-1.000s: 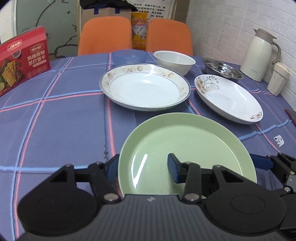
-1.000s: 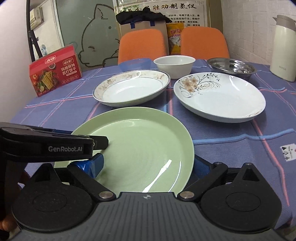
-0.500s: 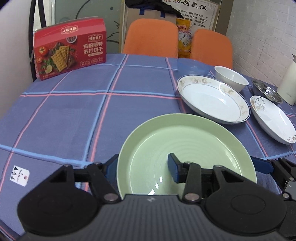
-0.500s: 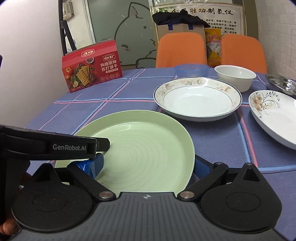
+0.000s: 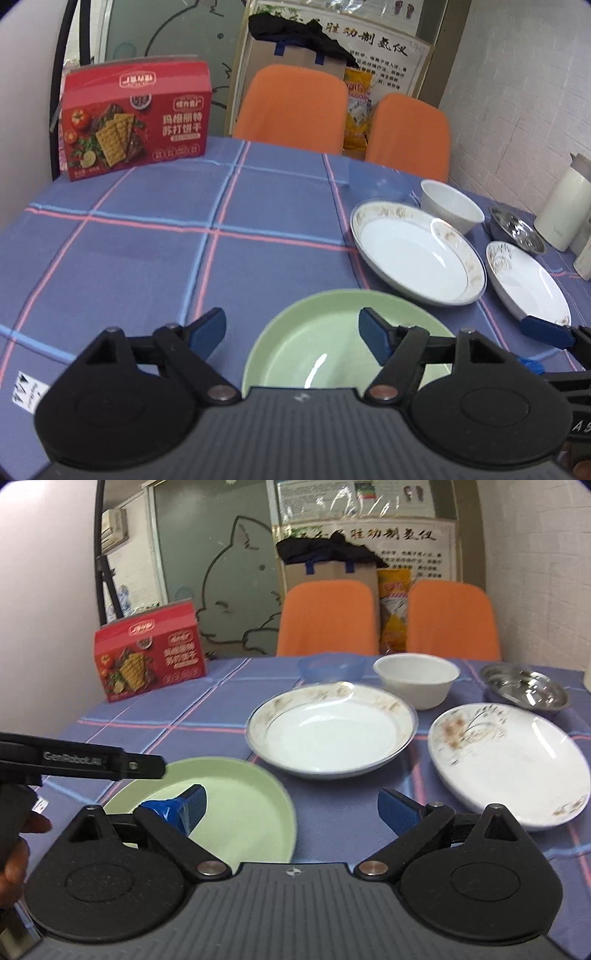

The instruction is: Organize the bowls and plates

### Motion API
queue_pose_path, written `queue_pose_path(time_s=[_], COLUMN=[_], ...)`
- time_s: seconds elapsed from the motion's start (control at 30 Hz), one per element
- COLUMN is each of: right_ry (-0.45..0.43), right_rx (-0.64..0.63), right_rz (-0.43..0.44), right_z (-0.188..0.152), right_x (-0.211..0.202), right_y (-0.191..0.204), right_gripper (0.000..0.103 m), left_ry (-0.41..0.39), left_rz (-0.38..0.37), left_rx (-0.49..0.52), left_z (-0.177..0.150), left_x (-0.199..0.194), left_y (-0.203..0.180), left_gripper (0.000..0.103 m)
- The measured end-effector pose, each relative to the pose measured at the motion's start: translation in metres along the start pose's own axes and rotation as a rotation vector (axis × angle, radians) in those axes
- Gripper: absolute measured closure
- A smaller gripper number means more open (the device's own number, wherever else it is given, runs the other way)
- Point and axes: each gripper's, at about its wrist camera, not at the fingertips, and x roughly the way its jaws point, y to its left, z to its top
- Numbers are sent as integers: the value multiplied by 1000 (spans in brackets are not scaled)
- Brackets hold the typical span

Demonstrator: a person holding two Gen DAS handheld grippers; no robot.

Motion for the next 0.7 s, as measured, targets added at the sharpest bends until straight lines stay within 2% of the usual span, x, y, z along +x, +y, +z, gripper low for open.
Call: queue_pose_path(time_s=[0.2, 0.37, 0.53, 0.7], right_ry=[-2, 41, 113, 164], right_rx=[0, -34, -25, -61], right_rz=[-45, -38, -20, -57], right_z=[31, 57, 63, 57], right_x=[28, 73, 120, 140], right_y=[-32, -52, -62, -56], right_gripper=[16, 16, 14, 14], left_ry=[-24, -4, 38, 51], left_rz=[-4, -5, 3, 22], left_rx=[43, 62, 53, 39], left_z=[38, 45, 50, 60], left_x=[18, 38, 59, 75], left_y=[-7, -11, -3, 5], left_gripper=[31, 30, 30, 30])
